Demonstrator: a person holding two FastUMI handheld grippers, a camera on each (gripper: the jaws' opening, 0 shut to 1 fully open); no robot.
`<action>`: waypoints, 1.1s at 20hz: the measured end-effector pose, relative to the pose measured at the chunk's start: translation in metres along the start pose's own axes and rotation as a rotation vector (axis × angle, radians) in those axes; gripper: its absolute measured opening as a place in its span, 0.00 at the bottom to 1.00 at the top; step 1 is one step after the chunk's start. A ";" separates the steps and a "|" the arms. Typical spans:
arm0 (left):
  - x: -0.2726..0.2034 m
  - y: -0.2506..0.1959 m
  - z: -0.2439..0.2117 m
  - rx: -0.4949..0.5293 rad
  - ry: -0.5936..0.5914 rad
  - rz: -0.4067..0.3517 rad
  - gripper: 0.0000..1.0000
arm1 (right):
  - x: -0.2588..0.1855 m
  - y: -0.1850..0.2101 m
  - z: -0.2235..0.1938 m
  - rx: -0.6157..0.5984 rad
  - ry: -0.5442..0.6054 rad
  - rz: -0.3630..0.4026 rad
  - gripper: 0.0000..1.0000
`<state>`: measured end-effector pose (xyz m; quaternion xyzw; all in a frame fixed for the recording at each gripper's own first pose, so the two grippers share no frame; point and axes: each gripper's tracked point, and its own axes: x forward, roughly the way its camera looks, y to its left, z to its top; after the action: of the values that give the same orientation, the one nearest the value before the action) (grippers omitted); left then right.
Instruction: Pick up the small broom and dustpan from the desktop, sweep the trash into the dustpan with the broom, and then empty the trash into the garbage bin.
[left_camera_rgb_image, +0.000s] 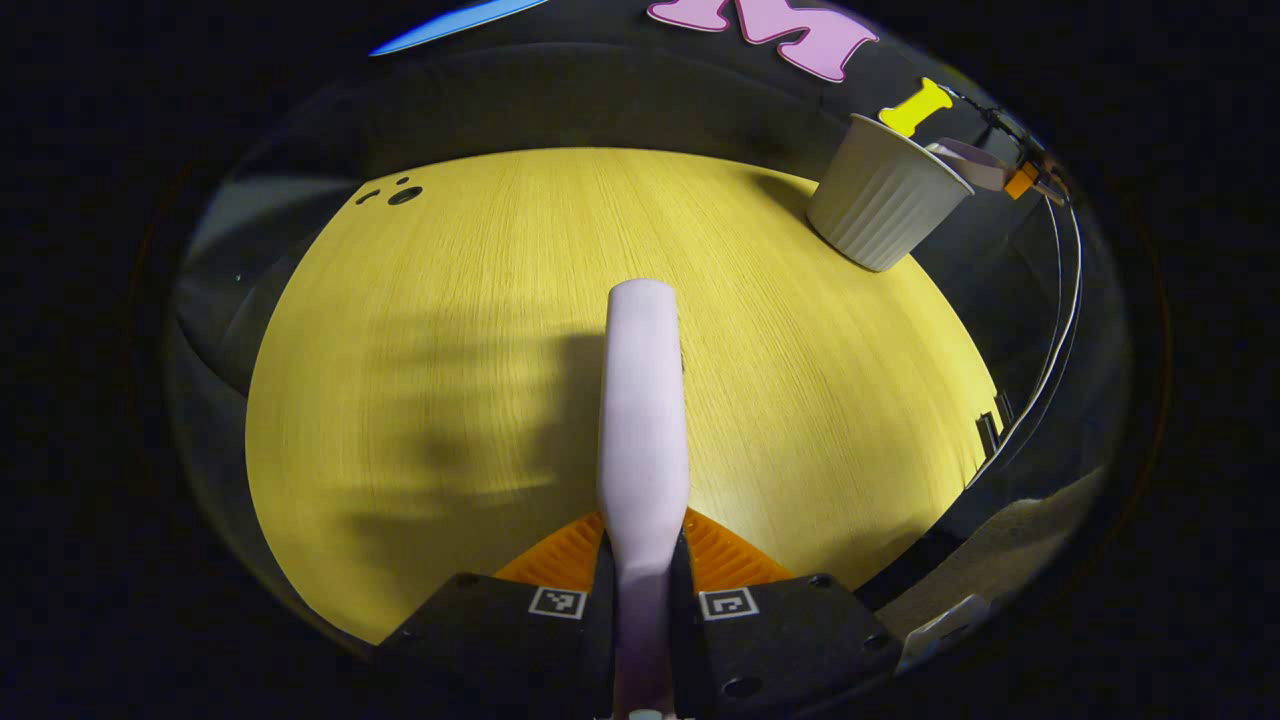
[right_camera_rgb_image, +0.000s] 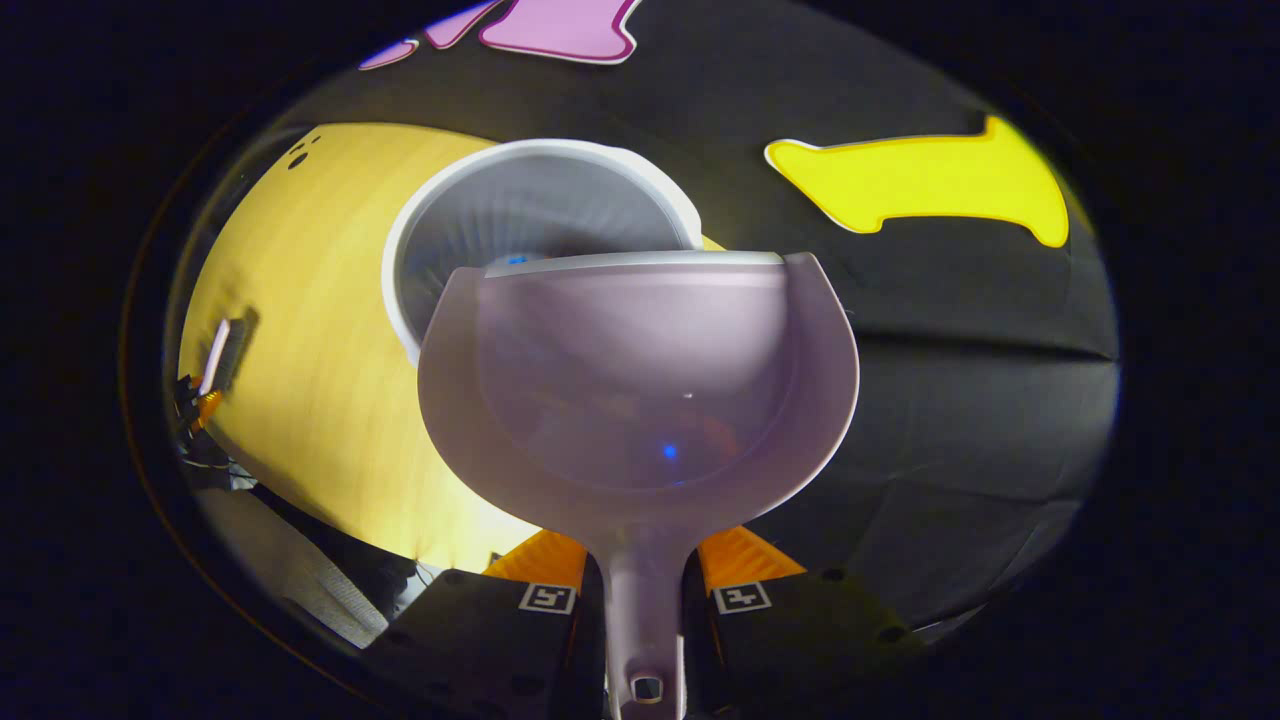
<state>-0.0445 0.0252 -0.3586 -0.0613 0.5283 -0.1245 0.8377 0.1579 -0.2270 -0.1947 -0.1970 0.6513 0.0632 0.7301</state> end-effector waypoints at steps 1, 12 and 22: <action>-0.001 -0.001 0.001 0.007 -0.001 0.003 0.27 | -0.004 0.002 -0.004 0.019 -0.029 0.006 0.39; 0.000 -0.005 0.017 0.046 -0.016 0.059 0.27 | -0.056 0.084 -0.045 0.102 -0.319 0.163 0.35; 0.005 -0.014 0.027 0.105 -0.028 0.121 0.27 | -0.001 0.247 -0.109 0.075 -0.310 0.338 0.35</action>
<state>-0.0199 0.0099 -0.3478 0.0132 0.5120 -0.1005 0.8530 -0.0290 -0.0411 -0.2525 -0.0461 0.5570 0.1898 0.8072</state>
